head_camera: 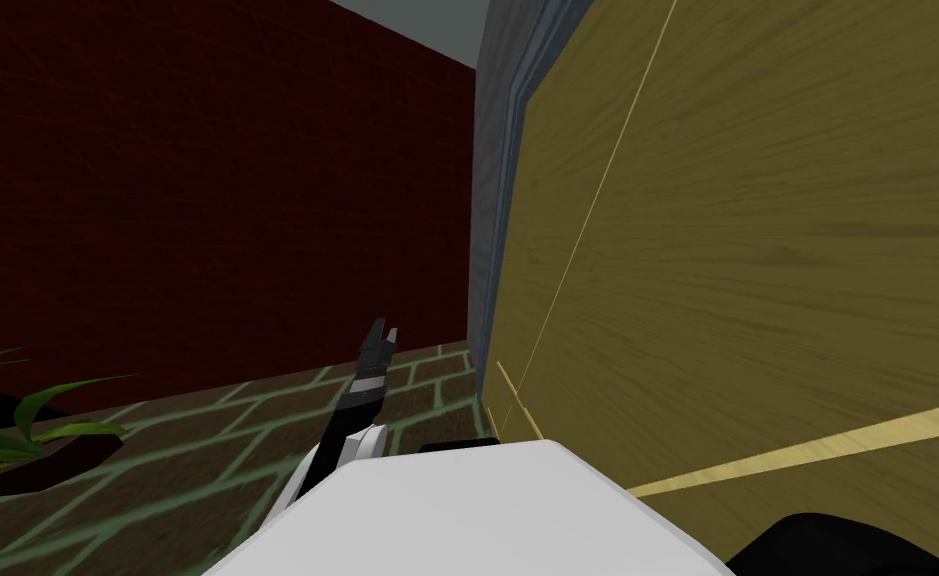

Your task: Push the door open

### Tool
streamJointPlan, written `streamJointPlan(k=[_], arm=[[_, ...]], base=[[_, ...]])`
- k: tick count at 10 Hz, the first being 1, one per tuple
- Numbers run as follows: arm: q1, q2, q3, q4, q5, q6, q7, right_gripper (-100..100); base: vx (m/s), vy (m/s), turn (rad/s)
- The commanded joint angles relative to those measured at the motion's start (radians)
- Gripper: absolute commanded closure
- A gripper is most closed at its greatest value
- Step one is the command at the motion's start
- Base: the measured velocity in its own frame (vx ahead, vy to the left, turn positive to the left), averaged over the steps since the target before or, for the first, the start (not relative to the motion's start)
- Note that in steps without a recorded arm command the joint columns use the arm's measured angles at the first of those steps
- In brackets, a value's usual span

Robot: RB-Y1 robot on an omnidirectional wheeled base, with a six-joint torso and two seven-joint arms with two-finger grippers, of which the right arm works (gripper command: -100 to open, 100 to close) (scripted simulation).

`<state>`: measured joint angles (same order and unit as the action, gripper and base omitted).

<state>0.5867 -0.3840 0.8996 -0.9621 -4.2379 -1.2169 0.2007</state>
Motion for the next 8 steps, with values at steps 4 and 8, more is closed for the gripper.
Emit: streamJointPlan(k=[4,8], arm=[[-0.002,-0.004,0.015,0.034,-0.089,-0.013,0.007,-100],[-0.004,-0.008,0.029,0.057,-0.164,-0.026,0.008,-100]], base=[[0.06,-0.067,-0.014],[0.039,-0.021,-0.073]])
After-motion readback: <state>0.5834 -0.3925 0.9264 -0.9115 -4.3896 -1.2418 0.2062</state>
